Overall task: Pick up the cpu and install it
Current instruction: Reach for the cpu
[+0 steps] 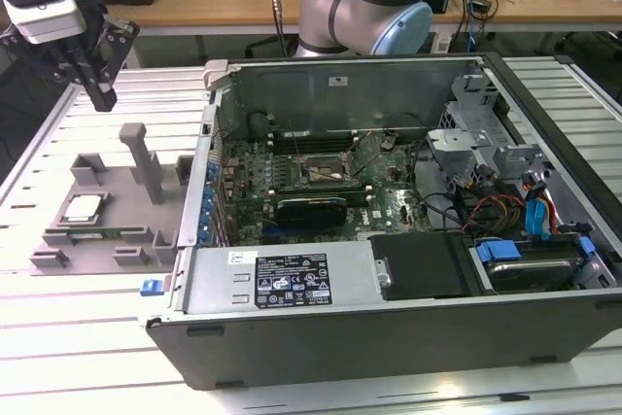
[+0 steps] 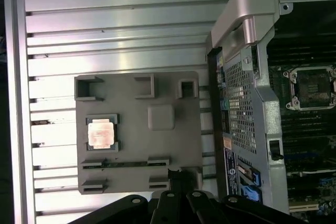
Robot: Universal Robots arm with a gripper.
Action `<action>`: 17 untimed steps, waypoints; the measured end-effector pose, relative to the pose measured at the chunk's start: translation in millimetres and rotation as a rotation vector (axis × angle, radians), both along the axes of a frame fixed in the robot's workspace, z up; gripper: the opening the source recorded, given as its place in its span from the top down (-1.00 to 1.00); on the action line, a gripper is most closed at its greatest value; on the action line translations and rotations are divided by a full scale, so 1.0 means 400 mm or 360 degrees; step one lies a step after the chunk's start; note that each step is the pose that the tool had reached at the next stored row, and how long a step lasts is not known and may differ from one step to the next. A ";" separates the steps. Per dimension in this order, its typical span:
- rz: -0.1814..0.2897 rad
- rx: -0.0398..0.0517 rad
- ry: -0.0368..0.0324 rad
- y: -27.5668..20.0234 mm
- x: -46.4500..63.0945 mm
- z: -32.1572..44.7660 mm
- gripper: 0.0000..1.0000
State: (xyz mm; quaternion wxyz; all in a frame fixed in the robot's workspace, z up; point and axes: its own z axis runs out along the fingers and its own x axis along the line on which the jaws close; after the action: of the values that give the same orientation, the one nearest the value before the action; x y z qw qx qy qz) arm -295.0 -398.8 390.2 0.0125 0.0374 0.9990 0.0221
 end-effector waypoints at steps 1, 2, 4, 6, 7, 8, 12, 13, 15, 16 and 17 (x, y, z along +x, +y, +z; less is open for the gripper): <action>0.0000 0.0000 0.0000 0.000 -0.002 0.000 0.79; 0.0000 0.0000 0.0000 0.000 -0.003 0.000 0.79; 0.0000 0.0000 0.0000 0.000 -0.007 0.000 0.79; 0.0000 0.0000 0.0000 0.000 -0.012 0.000 0.79; 0.0000 0.0000 0.0000 0.000 -0.014 0.000 0.79; 0.0000 0.0000 0.0000 0.000 -0.016 0.000 0.79; 0.0000 0.0000 0.0000 0.000 -0.028 -0.002 0.79; 0.0000 0.0000 0.0000 0.000 -0.030 -0.002 0.79; 0.0000 0.0000 0.0000 0.000 -0.036 -0.005 0.79; 0.0000 0.0000 0.0000 0.000 -0.038 -0.005 0.79; 0.0000 0.0000 0.0000 0.000 -0.042 -0.006 0.79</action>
State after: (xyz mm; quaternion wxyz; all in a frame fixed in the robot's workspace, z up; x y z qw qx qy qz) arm -311.6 -398.9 387.7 0.0124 0.0374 0.9990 0.0221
